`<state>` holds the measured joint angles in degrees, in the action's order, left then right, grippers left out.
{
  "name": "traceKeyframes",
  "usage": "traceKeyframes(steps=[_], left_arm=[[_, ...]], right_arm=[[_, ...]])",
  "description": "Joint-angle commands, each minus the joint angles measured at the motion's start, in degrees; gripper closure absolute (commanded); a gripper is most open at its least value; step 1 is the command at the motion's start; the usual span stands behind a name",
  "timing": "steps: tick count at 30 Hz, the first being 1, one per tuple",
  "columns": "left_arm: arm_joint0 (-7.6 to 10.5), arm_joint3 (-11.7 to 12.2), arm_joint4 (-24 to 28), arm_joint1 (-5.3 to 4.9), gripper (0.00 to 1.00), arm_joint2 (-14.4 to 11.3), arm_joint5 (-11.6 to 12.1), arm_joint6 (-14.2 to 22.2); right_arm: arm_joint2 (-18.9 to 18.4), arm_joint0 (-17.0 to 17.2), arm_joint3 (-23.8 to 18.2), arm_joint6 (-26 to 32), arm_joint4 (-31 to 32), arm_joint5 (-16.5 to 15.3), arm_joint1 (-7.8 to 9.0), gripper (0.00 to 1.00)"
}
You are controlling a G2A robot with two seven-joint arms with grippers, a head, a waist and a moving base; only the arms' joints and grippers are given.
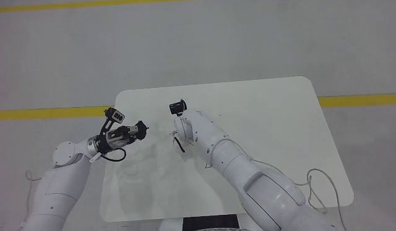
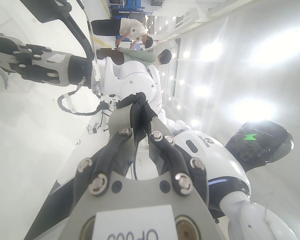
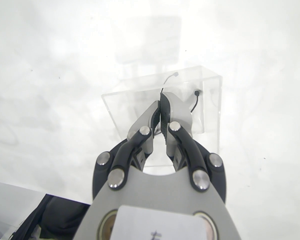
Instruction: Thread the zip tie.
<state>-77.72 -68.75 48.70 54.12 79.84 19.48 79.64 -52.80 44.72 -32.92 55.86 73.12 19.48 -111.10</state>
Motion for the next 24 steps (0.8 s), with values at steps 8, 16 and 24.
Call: traceKeyframes(steps=[8, 16, 24], left_arm=[[0.00, 0.0, 0.0, 0.00, 1.00, 0.0, 0.0, 0.0], [0.00, 0.0, 0.0, 0.00, 1.00, 0.0, 0.0, 0.0], [0.00, 0.0, 0.0, 0.00, 1.00, 0.0, 0.0, 0.0]], right_arm=[[-2.9, 2.6, -7.0, 1.7, 2.2, 0.0, 0.98, 1.00], [-6.6, 10.4, -22.7, 6.7, 5.2, 0.0, 3.59, 1.00], [-10.2, 21.6, -43.3, 9.9, 2.9, -2.8, 6.91, 1.00]])
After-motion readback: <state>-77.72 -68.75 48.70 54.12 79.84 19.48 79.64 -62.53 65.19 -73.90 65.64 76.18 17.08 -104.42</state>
